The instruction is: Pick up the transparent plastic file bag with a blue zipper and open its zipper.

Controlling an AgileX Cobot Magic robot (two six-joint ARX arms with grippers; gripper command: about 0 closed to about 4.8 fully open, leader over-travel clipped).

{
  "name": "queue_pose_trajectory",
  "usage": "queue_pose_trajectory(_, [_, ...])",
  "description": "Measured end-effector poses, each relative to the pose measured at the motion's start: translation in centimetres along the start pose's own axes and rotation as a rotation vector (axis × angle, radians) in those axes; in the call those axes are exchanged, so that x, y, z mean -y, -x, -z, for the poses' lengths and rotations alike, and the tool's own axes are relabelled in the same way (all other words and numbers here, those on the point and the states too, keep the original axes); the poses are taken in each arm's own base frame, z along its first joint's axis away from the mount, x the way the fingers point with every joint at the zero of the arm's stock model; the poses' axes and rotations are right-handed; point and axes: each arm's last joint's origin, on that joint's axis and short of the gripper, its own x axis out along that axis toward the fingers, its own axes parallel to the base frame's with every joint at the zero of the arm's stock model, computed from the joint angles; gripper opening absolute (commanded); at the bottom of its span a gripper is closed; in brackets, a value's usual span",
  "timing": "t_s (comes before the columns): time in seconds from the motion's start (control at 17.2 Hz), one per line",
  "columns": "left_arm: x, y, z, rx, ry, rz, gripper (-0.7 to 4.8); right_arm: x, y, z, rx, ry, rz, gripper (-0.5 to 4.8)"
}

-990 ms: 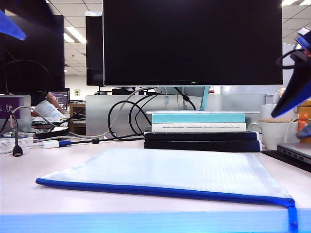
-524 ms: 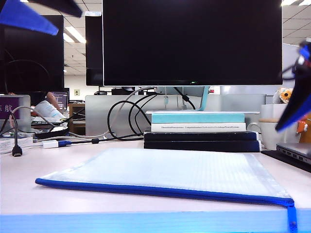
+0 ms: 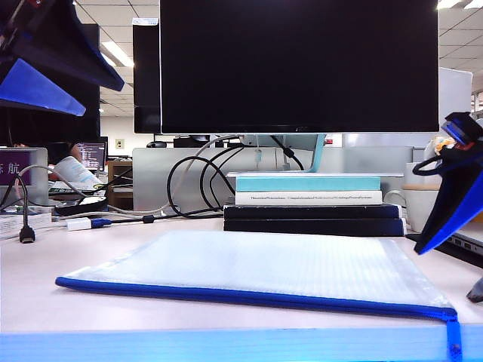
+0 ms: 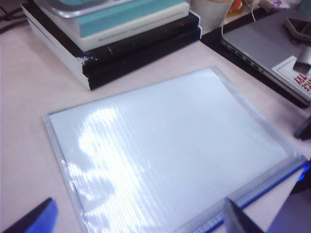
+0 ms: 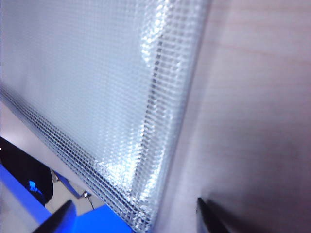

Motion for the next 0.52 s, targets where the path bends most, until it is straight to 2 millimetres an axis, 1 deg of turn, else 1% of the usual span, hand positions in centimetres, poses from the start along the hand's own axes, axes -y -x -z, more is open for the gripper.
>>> queue_pose_trajectory(0.23, [-0.1, 0.0, -0.1, 0.006, 0.0, -0.021, 4.79, -0.4, -1.5, 0.0, -0.068, 0.022, -0.048, 3.12])
queue_pose_trajectory(0.29, [-0.1, 0.0, -0.1, 0.006, 0.002, -0.02, 4.79, -0.4, -2.0, -0.1, -0.083, 0.03, -0.067, 2.48])
queue_pose_trajectory(0.35, [-0.1, 0.0, -0.1, 0.01, 0.001, -0.02, 4.79, -0.6, -2.8, -0.3, -0.095, 0.033, -0.095, -0.06])
queue_pose_trajectory(0.41, [-0.1, 0.0, -0.1, 0.012, 0.0, -0.021, 4.79, -0.4, -4.0, -0.7, -0.078, 0.045, -0.071, -0.06])
queue_pose_trajectory(0.52, [-0.1, 0.0, -0.1, 0.012, -0.001, -0.021, 4.79, -0.5, -4.1, -1.1, -0.04, 0.06, -0.093, -0.06])
